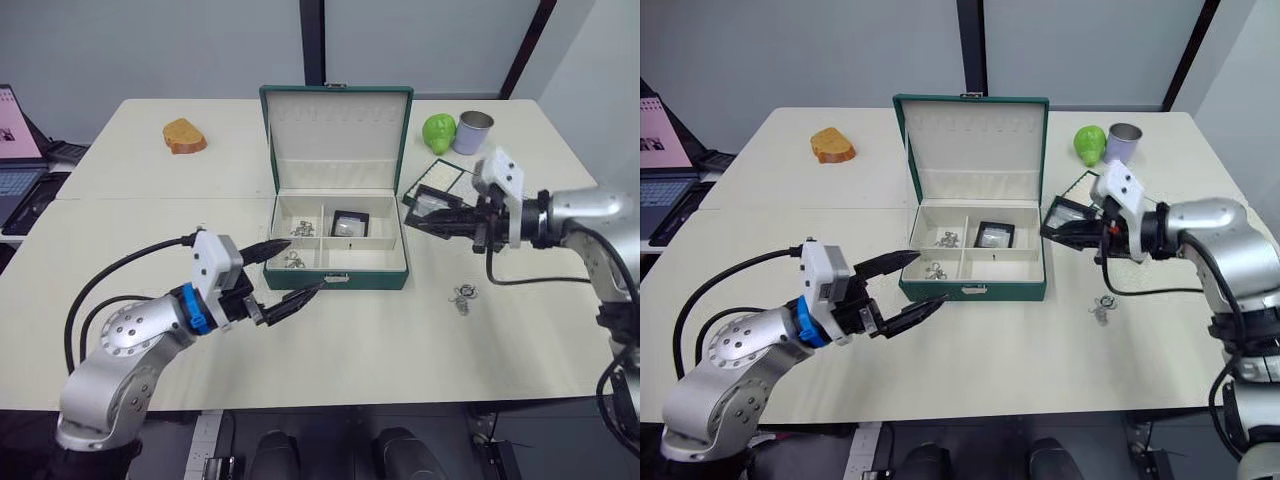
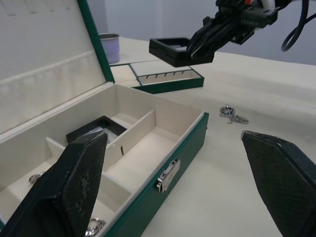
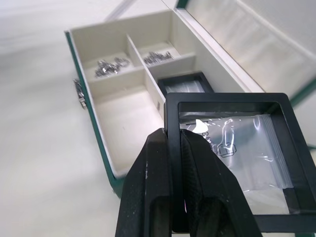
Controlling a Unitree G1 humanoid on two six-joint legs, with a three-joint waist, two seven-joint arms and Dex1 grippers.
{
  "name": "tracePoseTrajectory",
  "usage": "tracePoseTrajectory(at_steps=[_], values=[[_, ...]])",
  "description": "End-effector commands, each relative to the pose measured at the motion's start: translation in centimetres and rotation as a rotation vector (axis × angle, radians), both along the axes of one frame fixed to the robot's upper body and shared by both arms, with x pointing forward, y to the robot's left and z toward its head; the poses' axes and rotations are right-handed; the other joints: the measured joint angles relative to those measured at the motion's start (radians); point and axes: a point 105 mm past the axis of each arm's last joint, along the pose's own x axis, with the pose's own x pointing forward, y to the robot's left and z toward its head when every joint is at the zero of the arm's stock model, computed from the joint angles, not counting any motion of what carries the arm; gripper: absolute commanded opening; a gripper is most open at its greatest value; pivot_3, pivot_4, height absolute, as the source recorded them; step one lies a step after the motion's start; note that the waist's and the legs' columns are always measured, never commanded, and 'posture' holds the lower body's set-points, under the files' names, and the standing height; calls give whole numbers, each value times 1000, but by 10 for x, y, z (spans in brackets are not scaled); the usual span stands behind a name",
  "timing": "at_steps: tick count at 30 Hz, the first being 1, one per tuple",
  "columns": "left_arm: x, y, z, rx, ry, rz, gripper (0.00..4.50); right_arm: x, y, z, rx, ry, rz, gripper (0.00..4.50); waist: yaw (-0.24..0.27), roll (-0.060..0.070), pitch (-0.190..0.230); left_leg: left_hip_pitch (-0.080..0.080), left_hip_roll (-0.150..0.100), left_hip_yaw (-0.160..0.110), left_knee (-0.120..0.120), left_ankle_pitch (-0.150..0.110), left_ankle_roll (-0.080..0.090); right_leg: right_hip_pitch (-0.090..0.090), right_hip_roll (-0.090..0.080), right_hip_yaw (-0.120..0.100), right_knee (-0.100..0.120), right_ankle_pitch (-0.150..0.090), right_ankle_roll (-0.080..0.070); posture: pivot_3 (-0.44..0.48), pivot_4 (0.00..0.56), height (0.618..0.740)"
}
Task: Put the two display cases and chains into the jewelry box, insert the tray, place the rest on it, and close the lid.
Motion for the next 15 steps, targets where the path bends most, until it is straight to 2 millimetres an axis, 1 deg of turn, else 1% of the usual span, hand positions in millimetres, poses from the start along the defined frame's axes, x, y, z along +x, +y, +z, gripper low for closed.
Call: tracePoseTrajectory(at_steps=[1, 3, 8, 11, 15], values=[[-8, 8, 10, -20, -45, 52, 4500, 8, 21, 12, 33, 30, 41, 23, -1, 0, 0, 0, 0, 0, 0, 0, 0, 0, 0, 0, 0, 0, 0, 0, 150, 740], [-13, 15, 4, -21, -27, 92, 4500, 12, 40, 17, 41, 63, 102, 23, -4, 0, 0, 0, 0, 0, 0, 0, 0, 0, 0, 0, 0, 0, 0, 0, 150, 740], [-19, 24, 1, -34, -19, 167, 4500, 16, 68, 19, 34, 124, 200, 23, -2, 0, 0, 0, 0, 1, 0, 0, 0, -2, 0, 0, 0, 0, 0, 0, 150, 740], [-20, 23, 1, -32, -25, 178, 4500, 15, 79, 7, 13, 192, 243, 23, 1, 0, 0, -1, 0, 1, 0, 0, 0, -2, -1, -1, 0, 0, 0, 0, 150, 740], [-21, 20, 4, -45, -35, 192, 4500, 11, 83, -10, -25, 240, 290, 23, 0, 0, 0, -1, 0, 1, 0, 0, 0, -2, -1, -1, 1, 0, 0, 0, 150, 740]])
